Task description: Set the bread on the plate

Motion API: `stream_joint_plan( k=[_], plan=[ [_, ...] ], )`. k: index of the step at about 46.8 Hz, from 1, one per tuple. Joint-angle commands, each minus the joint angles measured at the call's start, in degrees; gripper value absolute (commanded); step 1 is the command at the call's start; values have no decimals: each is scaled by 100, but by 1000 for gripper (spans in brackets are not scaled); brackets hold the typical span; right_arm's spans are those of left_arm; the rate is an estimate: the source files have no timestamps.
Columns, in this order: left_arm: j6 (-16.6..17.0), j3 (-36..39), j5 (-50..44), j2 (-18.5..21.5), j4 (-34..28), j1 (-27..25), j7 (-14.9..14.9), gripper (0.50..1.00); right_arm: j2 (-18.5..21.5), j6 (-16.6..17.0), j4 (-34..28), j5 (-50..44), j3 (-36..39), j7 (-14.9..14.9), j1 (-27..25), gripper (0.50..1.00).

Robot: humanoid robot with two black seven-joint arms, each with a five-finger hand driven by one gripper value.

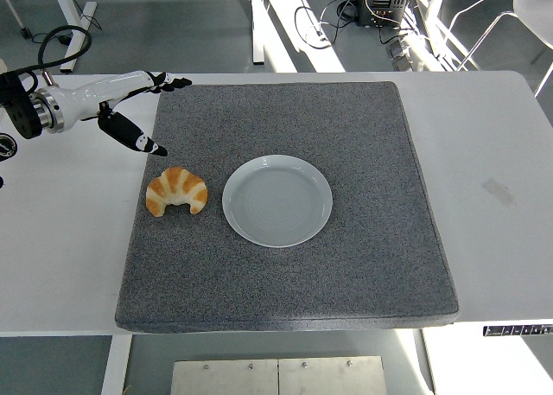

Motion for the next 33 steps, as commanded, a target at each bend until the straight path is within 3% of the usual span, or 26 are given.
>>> stream_joint_plan(
  k=[1, 10, 33],
  plan=[
    [-97, 18, 355, 44, 10, -92, 3, 983, 0, -2, -4, 0, 0, 1, -1, 1000],
    [-379, -26, 321, 36, 1, -145, -15, 984, 0, 7, 5, 0, 0, 1, -1, 1000],
    [-353, 124, 452, -79, 1, 575, 11, 983, 0, -2, 5, 0, 0, 1, -1, 1000]
  ],
)
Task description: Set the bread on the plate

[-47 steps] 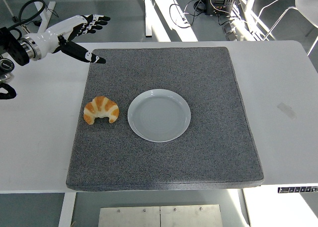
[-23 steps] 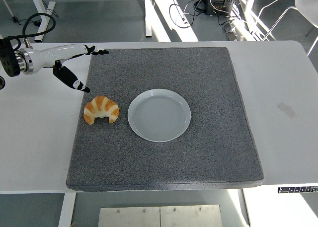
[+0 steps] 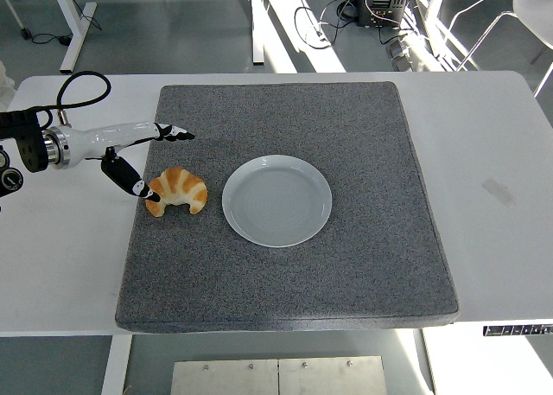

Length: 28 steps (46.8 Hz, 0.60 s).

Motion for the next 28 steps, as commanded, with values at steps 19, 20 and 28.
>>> stream_joint_plan(
  k=[19, 20, 28],
  plan=[
    [485, 1, 487, -238, 44, 272, -13, 974, 0, -5, 6, 0, 0, -1, 0, 1000],
    [485, -8, 487, -247, 52, 272, -4, 974, 0, -5, -3, 0, 0, -1, 0, 1000],
    [590, 1, 522, -326, 61, 289, -4, 966, 0, -5, 6, 0, 0, -1, 0, 1000]
  ],
)
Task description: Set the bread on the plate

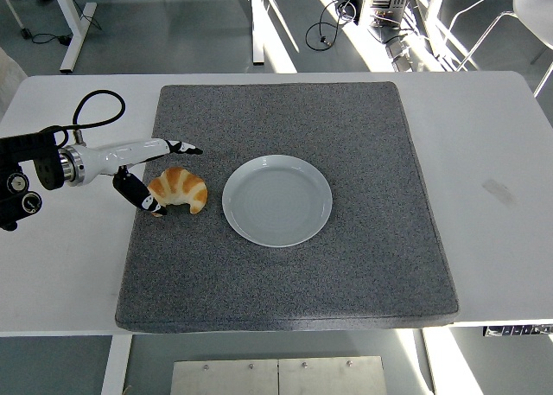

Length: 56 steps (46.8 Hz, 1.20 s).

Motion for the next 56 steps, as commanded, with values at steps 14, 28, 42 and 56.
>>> stream_joint_plan(
  k=[14, 28, 42, 56],
  plan=[
    [228, 0, 237, -90, 28, 113, 2, 958, 0, 3, -3, 0, 0, -1, 0, 1000],
    [264, 0, 245, -169, 89, 201, -7, 901, 0, -6, -3, 0, 0, -1, 0, 1000],
    [352, 0, 245, -204, 186, 219, -7, 827, 0, -5, -3, 0, 0, -1, 0, 1000],
    [360, -8, 281, -204, 274, 210, -50, 648, 0, 3, 6, 0, 0, -1, 0, 1000]
  ],
)
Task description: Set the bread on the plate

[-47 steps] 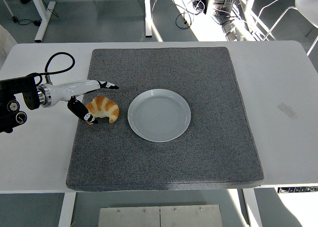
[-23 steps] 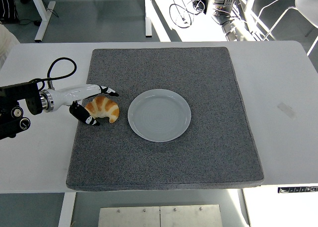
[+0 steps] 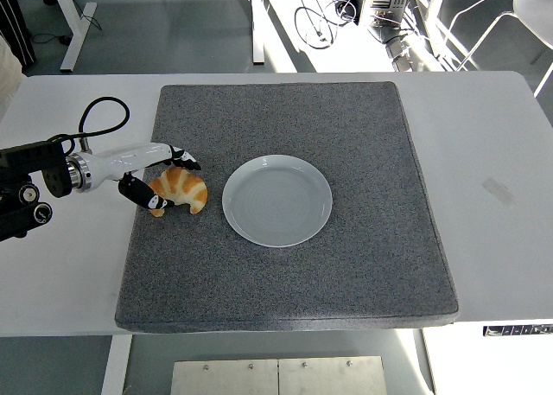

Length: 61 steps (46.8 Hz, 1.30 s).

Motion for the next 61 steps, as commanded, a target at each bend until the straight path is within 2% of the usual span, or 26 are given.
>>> stream_joint_plan(
  k=[1, 4, 5, 17, 24, 33, 43, 49, 61],
  plan=[
    [0, -5, 18, -9, 5, 9, -30, 604, 0, -2, -5, 0, 0, 0, 0, 1000],
    [0, -5, 27, -9, 5, 9, -48, 512, 0, -2, 4, 0, 0, 0, 0, 1000],
    [0, 4, 27, -9, 5, 9, -48, 500, 0, 7, 4, 0, 0, 0, 0, 1000],
    [44, 4, 167, -79, 84, 70, -83, 500, 0, -2, 4, 0, 0, 0, 0, 1000],
    [185, 4, 387, -79, 93, 105, -426, 500, 0, 7, 4, 0, 0, 0, 0, 1000],
    [264, -66, 352, -62, 137, -18, -470, 500, 0, 7, -5, 0, 0, 0, 0, 1000],
    [167, -66, 229, 105, 146, -1089, -505, 500, 0, -2, 4, 0, 0, 0, 0, 1000],
    [-78, -75, 150, 150, 190, -1634, -531, 500, 0, 7, 4, 0, 0, 0, 0, 1000],
    [-96, -22, 62, 70, 199, -1696, -523, 500, 0, -2, -5, 0, 0, 0, 0, 1000]
  ],
)
